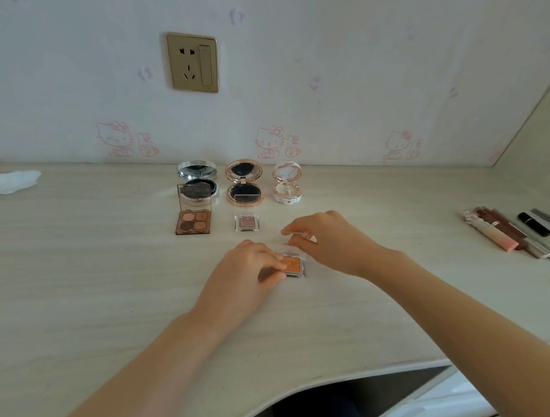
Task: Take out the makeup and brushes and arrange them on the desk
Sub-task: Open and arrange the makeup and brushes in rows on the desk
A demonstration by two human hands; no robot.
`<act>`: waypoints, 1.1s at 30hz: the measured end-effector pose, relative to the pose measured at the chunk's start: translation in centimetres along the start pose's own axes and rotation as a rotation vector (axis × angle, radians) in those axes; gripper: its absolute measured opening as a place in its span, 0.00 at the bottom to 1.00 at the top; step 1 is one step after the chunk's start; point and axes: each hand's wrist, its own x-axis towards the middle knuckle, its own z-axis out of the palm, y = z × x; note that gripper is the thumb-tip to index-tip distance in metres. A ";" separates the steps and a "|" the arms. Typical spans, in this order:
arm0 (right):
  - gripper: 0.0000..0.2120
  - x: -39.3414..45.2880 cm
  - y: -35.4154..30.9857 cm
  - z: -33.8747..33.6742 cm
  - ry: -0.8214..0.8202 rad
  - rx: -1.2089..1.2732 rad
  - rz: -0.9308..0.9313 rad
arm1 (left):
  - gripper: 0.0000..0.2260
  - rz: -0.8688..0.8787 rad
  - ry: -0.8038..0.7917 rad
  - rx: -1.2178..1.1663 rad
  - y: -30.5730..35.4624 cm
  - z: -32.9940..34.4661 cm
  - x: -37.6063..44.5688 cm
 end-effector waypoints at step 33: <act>0.16 -4.2 2.1 4.3 0.255 -0.050 0.062 | 0.03 0.190 0.065 0.345 0.3 1.4 2.0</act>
